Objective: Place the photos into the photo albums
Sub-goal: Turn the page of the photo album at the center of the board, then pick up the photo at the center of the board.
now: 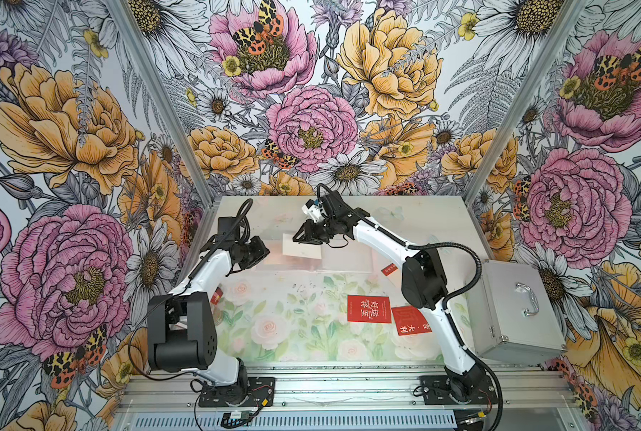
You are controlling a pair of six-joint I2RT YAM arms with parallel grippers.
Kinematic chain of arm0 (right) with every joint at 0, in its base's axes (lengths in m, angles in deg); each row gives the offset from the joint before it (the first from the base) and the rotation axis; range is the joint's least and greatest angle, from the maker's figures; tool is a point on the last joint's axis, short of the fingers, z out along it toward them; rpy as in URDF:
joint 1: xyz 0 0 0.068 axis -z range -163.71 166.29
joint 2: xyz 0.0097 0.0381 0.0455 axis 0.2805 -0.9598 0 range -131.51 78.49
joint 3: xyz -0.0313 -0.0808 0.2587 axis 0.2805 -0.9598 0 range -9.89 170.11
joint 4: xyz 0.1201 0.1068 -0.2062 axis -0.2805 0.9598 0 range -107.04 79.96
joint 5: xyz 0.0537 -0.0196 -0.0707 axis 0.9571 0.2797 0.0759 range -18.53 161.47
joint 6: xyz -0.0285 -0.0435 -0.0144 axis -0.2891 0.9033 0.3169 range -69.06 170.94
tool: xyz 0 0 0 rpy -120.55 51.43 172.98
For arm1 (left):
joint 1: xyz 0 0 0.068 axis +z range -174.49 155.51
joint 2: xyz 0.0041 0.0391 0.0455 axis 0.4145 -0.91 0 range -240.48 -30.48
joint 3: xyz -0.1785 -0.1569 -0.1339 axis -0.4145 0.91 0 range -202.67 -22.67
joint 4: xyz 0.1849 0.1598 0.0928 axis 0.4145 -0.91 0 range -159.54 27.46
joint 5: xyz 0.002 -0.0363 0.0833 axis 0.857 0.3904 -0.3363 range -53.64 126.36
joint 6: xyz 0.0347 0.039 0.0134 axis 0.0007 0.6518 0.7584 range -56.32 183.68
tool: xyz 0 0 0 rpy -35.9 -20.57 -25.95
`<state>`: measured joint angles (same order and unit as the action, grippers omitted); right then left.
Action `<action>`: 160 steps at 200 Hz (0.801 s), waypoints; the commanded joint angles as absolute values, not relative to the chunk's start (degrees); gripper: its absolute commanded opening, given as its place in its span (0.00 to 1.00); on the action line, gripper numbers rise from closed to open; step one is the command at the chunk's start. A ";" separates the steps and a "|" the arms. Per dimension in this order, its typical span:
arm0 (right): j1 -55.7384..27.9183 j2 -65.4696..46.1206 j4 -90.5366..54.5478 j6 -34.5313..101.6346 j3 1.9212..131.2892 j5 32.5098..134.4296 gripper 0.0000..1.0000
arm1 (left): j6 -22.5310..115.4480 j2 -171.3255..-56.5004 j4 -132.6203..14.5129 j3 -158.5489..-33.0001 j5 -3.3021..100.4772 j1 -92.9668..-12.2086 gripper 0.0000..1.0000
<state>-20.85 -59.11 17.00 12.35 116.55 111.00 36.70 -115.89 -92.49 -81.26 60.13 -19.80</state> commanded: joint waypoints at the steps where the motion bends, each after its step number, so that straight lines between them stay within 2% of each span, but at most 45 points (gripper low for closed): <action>1: -21.30 -60.55 16.90 10.80 120.02 112.83 0.32 | 36.31 -111.20 -90.76 -79.77 63.49 -16.64 0.19; 29: -21.24 -59.51 16.97 11.13 119.82 112.60 0.33 | 36.62 -110.15 -90.77 -78.66 65.12 -13.94 0.19; 64: -20.89 -55.26 17.06 12.28 114.43 110.10 0.33 | 37.17 -111.14 -90.76 -78.74 65.83 -15.10 0.19; 111: -20.53 -46.60 16.80 15.57 100.37 101.92 0.33 | 38.26 -111.52 -90.80 -79.49 65.58 -19.89 0.19; 160: -20.62 -35.65 13.46 17.98 81.35 95.34 0.33 | 40.12 -111.67 -90.67 -78.49 63.10 -28.69 0.19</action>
<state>-20.85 -41.30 16.54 16.02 88.46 99.81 37.75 -111.54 -92.03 -79.33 64.26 -25.35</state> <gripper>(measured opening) 0.331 0.192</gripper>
